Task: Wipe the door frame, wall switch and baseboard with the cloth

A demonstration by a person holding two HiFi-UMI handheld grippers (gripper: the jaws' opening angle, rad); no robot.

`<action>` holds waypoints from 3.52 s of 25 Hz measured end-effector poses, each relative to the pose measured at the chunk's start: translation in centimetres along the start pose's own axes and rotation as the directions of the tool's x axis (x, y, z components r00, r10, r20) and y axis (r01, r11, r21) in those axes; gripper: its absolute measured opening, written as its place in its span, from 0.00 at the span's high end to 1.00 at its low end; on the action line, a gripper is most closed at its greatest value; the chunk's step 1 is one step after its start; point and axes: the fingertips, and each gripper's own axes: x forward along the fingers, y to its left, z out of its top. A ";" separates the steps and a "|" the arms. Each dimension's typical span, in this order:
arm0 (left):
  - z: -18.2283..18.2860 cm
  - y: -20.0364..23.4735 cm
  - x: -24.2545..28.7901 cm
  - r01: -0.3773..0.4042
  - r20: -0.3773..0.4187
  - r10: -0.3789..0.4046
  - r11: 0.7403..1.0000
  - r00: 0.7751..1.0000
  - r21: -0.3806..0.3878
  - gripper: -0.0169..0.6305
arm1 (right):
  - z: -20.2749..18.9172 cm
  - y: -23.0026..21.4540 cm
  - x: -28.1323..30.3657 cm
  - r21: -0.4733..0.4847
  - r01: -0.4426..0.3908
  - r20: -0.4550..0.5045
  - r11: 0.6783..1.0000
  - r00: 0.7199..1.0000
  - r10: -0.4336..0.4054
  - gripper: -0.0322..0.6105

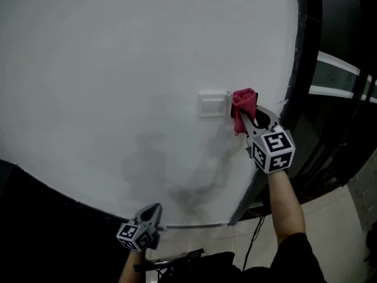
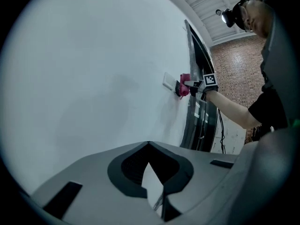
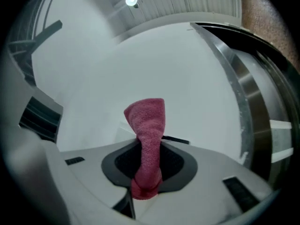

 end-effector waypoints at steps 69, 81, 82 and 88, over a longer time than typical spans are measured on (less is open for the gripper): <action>0.1 -4.8 3.1 0.074 -0.009 -0.074 0.997 0.997 0.000 0.99 | -5.3 -8.3 -0.3 -0.040 0.212 -0.024 0.976 0.977 -0.213 0.82; 1.4 -2.7 1.3 0.049 0.026 -0.049 0.999 0.998 0.021 0.99 | -6.7 -8.2 -5.2 -0.008 0.264 0.035 0.964 0.964 -0.264 0.82; 1.5 -2.6 1.2 0.048 0.027 -0.048 0.999 0.998 0.022 0.99 | -7.1 -7.4 -5.9 0.010 0.249 0.051 0.968 0.967 -0.249 0.82; 2.2 -1.5 -0.1 0.045 0.057 -0.046 0.999 0.997 0.021 0.99 | -11.8 -1.7 -11.2 0.109 0.217 0.057 0.970 0.973 -0.224 0.82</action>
